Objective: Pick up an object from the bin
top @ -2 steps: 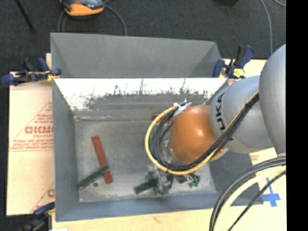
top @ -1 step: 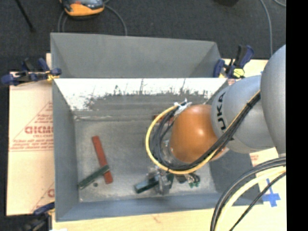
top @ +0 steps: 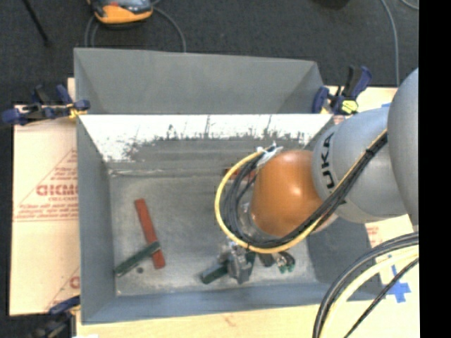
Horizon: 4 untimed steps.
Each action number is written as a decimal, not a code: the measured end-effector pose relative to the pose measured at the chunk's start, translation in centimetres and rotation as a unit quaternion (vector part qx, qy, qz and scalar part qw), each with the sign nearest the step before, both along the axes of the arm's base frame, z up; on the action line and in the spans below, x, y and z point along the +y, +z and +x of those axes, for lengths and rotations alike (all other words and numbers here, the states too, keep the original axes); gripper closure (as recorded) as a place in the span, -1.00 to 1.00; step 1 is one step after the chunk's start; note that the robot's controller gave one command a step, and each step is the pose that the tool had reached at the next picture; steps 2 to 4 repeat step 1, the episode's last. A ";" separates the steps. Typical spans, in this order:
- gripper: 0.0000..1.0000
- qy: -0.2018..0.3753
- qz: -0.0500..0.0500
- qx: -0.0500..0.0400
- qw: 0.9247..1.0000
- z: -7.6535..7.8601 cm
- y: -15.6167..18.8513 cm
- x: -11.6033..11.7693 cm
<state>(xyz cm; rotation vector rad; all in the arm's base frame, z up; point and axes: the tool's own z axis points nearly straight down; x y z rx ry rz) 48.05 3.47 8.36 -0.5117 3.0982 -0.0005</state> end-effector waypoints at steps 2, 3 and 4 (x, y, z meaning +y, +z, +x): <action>1.00 -0.001 0.000 -0.001 1.000 0.1 0.8 0.0; 1.00 -0.001 0.000 -0.001 1.000 0.1 0.8 0.0; 1.00 -0.001 0.000 -0.001 1.000 0.1 0.8 0.0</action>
Offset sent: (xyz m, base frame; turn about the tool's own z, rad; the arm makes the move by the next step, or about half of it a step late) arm 0.0000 -0.0001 0.0424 0.0000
